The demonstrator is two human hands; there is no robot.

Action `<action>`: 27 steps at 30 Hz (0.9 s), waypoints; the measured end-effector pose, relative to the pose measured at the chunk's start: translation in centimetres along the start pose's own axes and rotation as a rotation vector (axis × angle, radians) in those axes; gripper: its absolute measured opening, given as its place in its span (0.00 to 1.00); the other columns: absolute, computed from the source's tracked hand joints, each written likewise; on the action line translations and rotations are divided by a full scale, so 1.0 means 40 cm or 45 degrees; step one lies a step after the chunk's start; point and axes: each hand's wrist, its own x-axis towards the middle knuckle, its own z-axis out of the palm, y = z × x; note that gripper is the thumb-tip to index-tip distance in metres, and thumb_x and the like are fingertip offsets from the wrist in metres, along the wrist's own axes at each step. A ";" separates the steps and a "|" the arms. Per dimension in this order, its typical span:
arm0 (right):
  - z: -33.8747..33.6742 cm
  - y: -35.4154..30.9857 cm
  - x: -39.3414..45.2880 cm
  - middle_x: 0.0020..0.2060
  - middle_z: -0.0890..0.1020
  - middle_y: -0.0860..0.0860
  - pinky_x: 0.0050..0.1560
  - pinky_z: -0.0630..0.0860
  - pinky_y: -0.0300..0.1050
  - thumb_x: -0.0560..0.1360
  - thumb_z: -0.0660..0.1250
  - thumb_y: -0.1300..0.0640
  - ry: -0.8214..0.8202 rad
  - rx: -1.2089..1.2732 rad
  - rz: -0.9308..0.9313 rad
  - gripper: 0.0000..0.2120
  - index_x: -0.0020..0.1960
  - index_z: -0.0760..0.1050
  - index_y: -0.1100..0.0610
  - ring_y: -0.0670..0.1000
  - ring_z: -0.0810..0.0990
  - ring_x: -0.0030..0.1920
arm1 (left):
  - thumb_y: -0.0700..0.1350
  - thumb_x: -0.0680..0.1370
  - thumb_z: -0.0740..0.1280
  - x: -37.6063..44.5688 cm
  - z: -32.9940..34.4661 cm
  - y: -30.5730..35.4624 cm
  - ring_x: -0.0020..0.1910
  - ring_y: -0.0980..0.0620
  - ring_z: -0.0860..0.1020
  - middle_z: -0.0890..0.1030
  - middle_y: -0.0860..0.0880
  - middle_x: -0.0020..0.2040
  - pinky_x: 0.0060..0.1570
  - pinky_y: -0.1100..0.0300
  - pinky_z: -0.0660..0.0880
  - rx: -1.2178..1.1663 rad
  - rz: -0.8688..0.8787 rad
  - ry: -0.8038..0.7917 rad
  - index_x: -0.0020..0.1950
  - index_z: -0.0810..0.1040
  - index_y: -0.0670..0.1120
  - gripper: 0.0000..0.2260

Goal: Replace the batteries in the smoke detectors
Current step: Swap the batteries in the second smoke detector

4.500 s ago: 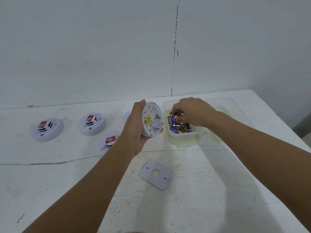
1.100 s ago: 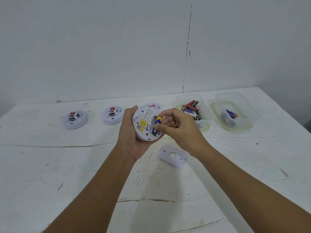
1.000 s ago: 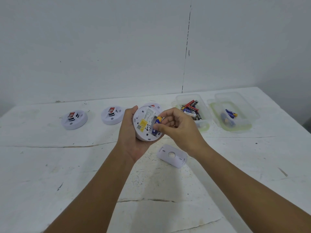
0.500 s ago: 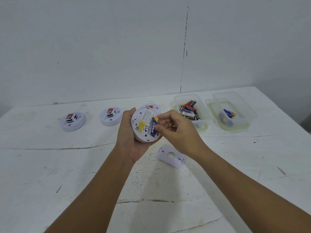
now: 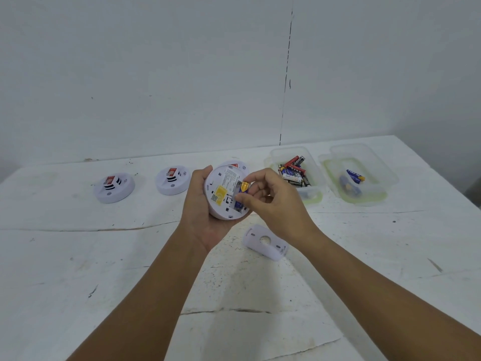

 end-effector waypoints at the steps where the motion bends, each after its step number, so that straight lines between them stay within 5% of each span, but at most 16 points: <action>1: -0.001 0.003 0.000 0.41 0.82 0.48 0.44 0.79 0.39 0.73 0.80 0.56 -0.002 0.007 0.003 0.13 0.55 0.80 0.53 0.44 0.78 0.39 | 0.59 0.82 0.59 -0.001 0.001 -0.001 0.60 0.36 0.82 0.81 0.36 0.65 0.61 0.43 0.77 0.000 0.003 0.009 0.73 0.77 0.43 0.27; 9: -0.008 0.012 0.010 0.39 0.84 0.43 0.45 0.79 0.40 0.72 0.81 0.58 -0.014 0.054 0.055 0.10 0.52 0.84 0.53 0.43 0.78 0.39 | 0.58 0.82 0.60 0.011 -0.005 -0.004 0.67 0.38 0.78 0.81 0.38 0.66 0.70 0.41 0.71 0.010 0.025 0.069 0.67 0.81 0.43 0.24; 15: -0.011 0.024 -0.001 0.42 0.84 0.42 0.38 0.69 0.38 0.76 0.78 0.53 0.027 -0.088 -0.002 0.08 0.53 0.83 0.50 0.45 0.67 0.32 | 0.57 0.82 0.60 0.014 0.015 -0.005 0.44 0.43 0.85 0.84 0.41 0.53 0.50 0.50 0.78 0.041 0.043 0.072 0.59 0.83 0.45 0.20; 20: -0.005 0.028 -0.012 0.44 0.80 0.44 0.40 0.69 0.32 0.77 0.75 0.50 0.125 -0.332 -0.137 0.07 0.54 0.82 0.49 0.45 0.71 0.34 | 0.58 0.80 0.61 0.022 0.028 -0.007 0.50 0.43 0.80 0.79 0.40 0.58 0.49 0.52 0.76 0.062 0.035 0.060 0.66 0.81 0.44 0.24; 27: -0.002 0.043 -0.017 0.48 0.82 0.43 0.40 0.71 0.33 0.77 0.75 0.51 0.182 -0.345 -0.140 0.06 0.49 0.81 0.52 0.47 0.76 0.36 | 0.58 0.80 0.62 0.037 0.035 -0.016 0.55 0.45 0.74 0.77 0.41 0.57 0.44 0.54 0.76 0.088 0.047 0.058 0.59 0.82 0.45 0.19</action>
